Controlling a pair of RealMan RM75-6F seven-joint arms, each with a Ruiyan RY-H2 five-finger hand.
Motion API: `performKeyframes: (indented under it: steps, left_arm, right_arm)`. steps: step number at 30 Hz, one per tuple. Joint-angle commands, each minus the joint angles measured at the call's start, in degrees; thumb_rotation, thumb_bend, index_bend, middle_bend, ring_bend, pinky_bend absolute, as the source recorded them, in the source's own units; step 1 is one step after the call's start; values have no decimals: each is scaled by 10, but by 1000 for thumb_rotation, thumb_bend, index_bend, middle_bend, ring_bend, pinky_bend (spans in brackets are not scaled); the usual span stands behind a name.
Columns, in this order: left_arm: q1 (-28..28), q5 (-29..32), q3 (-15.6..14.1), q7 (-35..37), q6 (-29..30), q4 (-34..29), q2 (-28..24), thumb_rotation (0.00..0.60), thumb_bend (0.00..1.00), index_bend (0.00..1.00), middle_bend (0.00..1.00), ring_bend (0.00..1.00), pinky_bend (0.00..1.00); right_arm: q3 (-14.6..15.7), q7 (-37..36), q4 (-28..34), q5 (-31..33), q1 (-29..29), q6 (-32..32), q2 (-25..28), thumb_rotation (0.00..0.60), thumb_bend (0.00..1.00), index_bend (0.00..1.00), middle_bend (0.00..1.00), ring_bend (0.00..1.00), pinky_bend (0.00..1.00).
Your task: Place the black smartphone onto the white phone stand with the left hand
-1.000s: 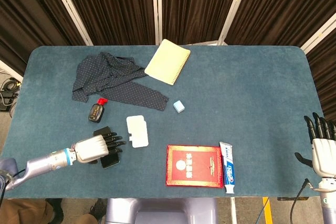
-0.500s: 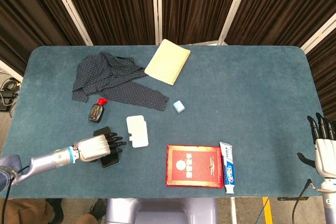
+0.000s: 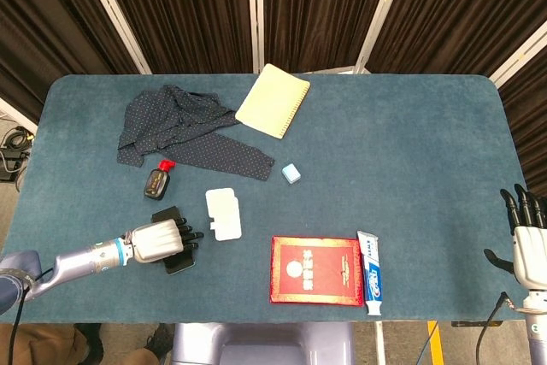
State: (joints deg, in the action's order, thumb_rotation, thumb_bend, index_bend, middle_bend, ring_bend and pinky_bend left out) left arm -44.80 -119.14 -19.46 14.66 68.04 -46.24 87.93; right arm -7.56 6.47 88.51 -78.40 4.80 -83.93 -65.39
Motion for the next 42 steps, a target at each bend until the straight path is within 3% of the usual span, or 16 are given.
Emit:
performKeyframes:
  steps: [1,15,22,24,32,42]
  left_arm:
    - [7,6,2,-5,19,6,1,600,0,554,435,410,416]
    - [21,20,11,-18,90,14,-36,600,0,588,457,429,438]
    - [-4,-25,45,-119,232,69,-59,600,0,612,466,429,437]
    - [-18,-32,53,-131,247,81,-60,600,0,615,467,429,437]
    - [-95,-54,75,-214,203,33,-73,600,0,602,467,429,433]
    - [-156,-60,88,-319,72,-50,-65,600,0,581,462,429,416]
  right_arm:
    - [0,-1,1,0,0,0,0,600,0,0,0,0,0]
    - [2,-3,5,-5,-1,-1,3,600,0,0,0,0,0]
    - [3,-6,9,-6,-1,-1,5,600,0,0,0,0,0]
    - [3,-6,10,-6,-1,-2,5,600,0,0,0,0,0]
    - [1,-9,11,-3,-1,0,8,600,0,0,0,0,0]
    - [-1,-25,4,3,-1,6,11,600,0,0,0,0,0]
